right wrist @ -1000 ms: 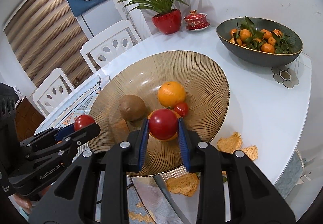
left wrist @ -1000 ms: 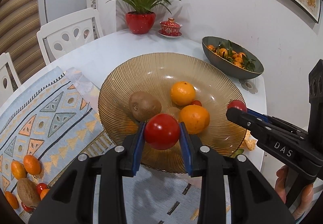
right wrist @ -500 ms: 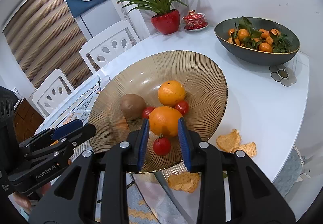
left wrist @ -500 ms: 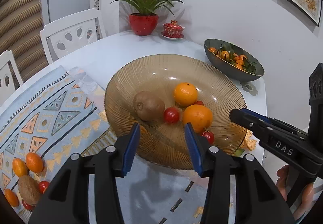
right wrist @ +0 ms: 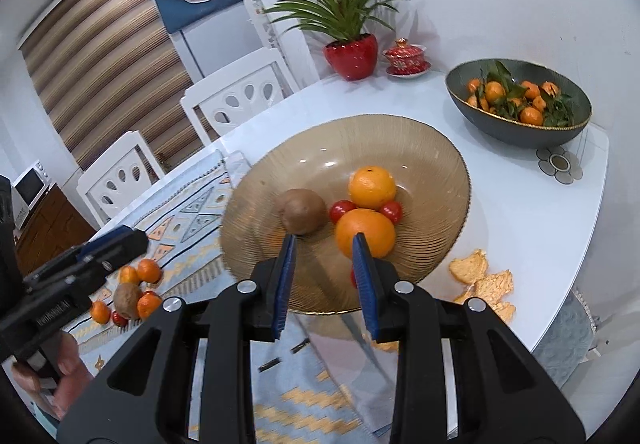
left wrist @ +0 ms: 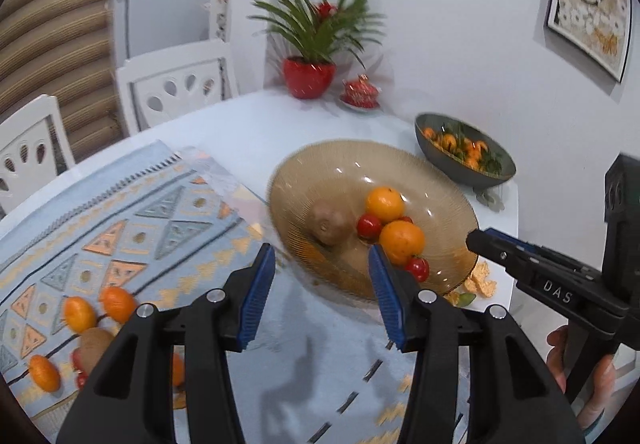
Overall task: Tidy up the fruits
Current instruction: 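Open both grippers to drop the cherry tomatoes into the amber bowl, then grasp a mandarin with the left gripper while the right gripper grasps an orange, then carry the mandarin and orange over the amber bowl with both grippers, then open both grippers to release the mandarin and orange into the bowl, then return to the table and grasp a cherry tomato with each gripper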
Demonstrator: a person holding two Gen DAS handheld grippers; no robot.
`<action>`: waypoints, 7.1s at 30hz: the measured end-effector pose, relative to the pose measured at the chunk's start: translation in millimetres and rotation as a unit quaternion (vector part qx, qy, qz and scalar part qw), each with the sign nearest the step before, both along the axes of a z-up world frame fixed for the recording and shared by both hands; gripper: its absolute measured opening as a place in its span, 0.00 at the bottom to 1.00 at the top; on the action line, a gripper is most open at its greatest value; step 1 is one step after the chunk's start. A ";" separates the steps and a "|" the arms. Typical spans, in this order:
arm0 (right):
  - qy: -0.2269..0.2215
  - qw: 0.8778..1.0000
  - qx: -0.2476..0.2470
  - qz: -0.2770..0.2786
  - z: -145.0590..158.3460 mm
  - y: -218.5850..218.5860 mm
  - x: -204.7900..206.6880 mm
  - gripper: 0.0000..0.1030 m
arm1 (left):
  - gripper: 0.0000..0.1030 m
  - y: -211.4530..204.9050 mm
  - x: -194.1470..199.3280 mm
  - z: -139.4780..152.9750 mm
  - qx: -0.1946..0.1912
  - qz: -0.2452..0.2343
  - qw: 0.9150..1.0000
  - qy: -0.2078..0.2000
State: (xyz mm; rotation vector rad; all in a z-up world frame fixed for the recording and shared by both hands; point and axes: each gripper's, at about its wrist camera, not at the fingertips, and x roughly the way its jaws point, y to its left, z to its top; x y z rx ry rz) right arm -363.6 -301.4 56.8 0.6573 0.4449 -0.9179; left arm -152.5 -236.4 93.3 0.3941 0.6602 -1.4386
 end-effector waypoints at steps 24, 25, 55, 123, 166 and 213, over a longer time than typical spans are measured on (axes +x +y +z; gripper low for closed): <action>0.062 0.985 -0.017 0.161 -9.7 94.9 170.7 0.34 | 0.53 183.5 174.7 -4.2 -0.035 0.192 0.980 0.041; 0.069 0.983 -0.014 0.168 -15.1 96.5 181.5 0.34 | 0.53 186.1 183.3 -9.1 -0.030 0.201 0.978 0.047; 0.106 0.972 0.026 0.208 -95.3 89.1 254.9 0.49 | 0.58 154.1 252.6 -122.9 0.068 0.282 0.952 0.096; -0.093 0.989 -0.070 0.093 -7.2 53.6 52.8 0.40 | 0.44 50.6 65.8 8.0 -0.027 0.188 0.980 -0.050; -0.003 0.997 0.007 -0.082 -33.8 -65.7 -28.6 0.47 | 0.60 -82.0 -49.8 -51.1 0.038 0.017 0.998 -0.044; 0.085 0.980 -0.069 0.165 -15.9 134.5 218.2 0.53 | 0.80 187.8 190.2 -25.6 -0.034 0.276 0.960 0.031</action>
